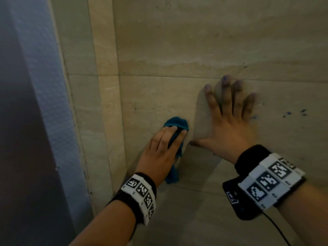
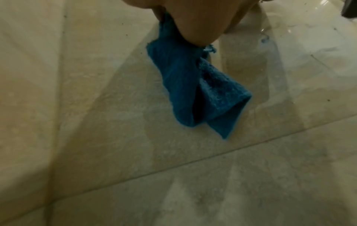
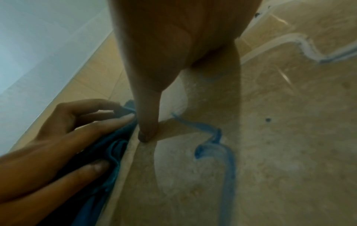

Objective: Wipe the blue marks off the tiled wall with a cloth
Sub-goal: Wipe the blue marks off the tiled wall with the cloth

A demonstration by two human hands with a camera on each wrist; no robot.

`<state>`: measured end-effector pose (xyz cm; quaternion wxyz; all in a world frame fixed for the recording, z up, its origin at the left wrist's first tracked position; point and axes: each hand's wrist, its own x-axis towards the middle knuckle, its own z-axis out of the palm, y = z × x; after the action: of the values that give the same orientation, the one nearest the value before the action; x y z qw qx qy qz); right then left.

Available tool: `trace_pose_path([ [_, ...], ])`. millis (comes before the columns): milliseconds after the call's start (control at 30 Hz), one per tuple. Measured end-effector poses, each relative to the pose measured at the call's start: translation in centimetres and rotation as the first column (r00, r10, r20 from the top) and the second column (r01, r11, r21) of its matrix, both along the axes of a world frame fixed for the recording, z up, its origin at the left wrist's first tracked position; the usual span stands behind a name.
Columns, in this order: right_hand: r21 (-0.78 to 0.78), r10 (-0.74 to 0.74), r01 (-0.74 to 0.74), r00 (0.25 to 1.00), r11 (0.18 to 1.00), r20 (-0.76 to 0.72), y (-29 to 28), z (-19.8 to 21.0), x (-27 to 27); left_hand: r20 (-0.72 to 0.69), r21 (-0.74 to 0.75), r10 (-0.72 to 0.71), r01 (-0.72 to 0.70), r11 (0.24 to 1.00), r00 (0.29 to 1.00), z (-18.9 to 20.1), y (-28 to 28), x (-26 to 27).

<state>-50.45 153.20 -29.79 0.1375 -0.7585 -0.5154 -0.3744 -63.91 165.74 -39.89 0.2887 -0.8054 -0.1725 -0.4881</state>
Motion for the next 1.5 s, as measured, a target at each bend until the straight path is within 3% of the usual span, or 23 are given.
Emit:
trace_pose_path([
  [100, 0.012, 0.002, -0.002, 1.0, 1.0, 0.012, 0.0, -0.1, 0.1, -0.018, -0.027, 0.022, -0.022, 0.999, 1.0, -0.2, -0.1, -0.7],
  [200, 0.021, 0.001, -0.001, 1.0, 1.0, 0.007, 0.1, -0.2, 0.3, -0.053, -0.176, 0.109, -0.117, 0.977, 0.993, 0.9, 0.2, -1.6],
  [400, 0.013, 0.009, -0.009, 1.0, 1.0, -0.01, 0.1, -0.2, 0.2, 0.093, -0.295, 0.199, -0.164, 0.941, 0.976, 3.5, 0.9, -1.2],
  [600, 0.007, 0.001, -0.001, 1.0, 1.0, -0.019, 0.1, -0.3, 0.3, -0.154, -0.28, 0.109, -0.15, 0.948, 0.982, 1.3, -0.5, -0.7],
  [667, -0.011, 0.0, 0.0, 1.0, 1.0, -0.023, 0.1, -0.1, 0.2, -0.191, -0.375, 0.15, -0.214, 0.902, 0.97, 2.4, -0.4, -1.6],
  [767, -0.041, 0.002, -0.004, 0.999, 0.999, -0.038, 0.0, 0.1, 0.1, -0.157, -0.558, 0.33, -0.359, 0.748, 0.931, 3.9, 0.2, -3.0],
  [833, -0.044, 0.006, -0.009, 0.999, 0.999, -0.053, -0.1, 0.2, 0.0, -0.072, -0.56, 0.408, -0.376, 0.738, 0.91, 4.8, 0.9, -3.5],
  [967, -0.042, -0.001, -0.002, 0.998, 0.999, -0.062, -0.1, 0.1, -0.1, -0.035, -0.557, 0.372, -0.327, 0.764, 0.928, 5.6, 1.4, -2.5],
  [1067, -0.032, -0.012, 0.011, 0.999, 0.999, -0.049, 0.1, 0.0, 0.0, 0.094, -0.622, 0.197, -0.097, 0.777, 0.976, 5.6, 0.2, -1.9],
  [1133, -0.02, -0.011, 0.01, 0.999, 1.0, -0.051, 0.2, -0.1, 0.1, 0.079, -0.57, 0.071, -0.013, 0.822, 0.994, 5.0, -0.4, -1.5],
  [1267, 0.014, -0.02, 0.02, 0.999, 1.0, -0.029, 0.4, -0.4, 0.2, -0.071, -0.413, -0.001, -0.028, 0.91, 0.997, 2.4, -0.4, -0.7],
  [1500, 0.092, 0.048, -0.052, 0.998, 0.994, 0.049, -0.6, -3.4, -0.7, -0.219, -0.413, -0.011, -0.082, 0.907, 0.976, 0.6, -0.6, -1.9],
])
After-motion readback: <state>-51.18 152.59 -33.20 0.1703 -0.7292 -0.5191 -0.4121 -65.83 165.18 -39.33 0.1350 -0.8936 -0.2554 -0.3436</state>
